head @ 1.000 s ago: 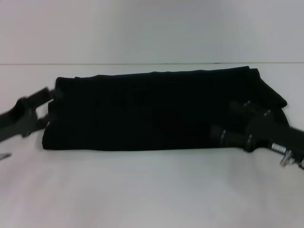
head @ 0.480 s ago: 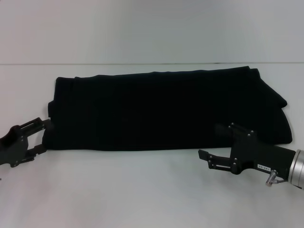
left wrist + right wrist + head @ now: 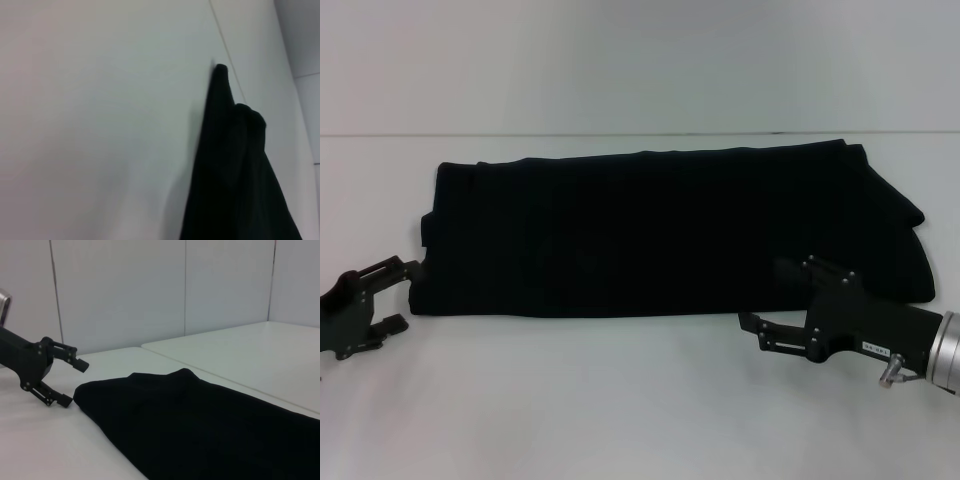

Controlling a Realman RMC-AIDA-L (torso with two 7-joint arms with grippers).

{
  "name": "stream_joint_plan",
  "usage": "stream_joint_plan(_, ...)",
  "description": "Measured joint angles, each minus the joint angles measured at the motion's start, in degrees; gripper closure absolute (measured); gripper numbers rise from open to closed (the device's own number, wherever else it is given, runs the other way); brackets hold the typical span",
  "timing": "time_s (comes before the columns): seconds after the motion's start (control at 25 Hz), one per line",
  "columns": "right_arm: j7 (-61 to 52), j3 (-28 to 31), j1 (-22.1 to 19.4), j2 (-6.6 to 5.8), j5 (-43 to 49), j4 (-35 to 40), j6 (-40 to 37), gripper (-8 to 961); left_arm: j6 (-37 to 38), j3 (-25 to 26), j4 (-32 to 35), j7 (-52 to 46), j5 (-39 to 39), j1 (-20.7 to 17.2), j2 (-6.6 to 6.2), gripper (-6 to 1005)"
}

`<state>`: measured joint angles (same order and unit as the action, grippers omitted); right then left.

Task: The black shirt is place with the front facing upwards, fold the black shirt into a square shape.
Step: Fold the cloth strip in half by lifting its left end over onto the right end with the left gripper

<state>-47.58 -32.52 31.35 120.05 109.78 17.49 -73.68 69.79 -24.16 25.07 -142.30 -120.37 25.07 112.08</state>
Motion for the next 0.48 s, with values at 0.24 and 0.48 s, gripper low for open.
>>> stream_joint_plan(0.24,0.0,0.1,0.2,0.0,0.0,0.0,0.5,7,-1.7,0.0,0.0,0.0,-0.2,0.5,0.35,111)
stream_joint_plan(0.48,0.0,0.2,0.4,0.0,0.0,0.0,0.7,7,-3.1,0.0,-1.3,0.1,-0.2,2.0,0.53,136)
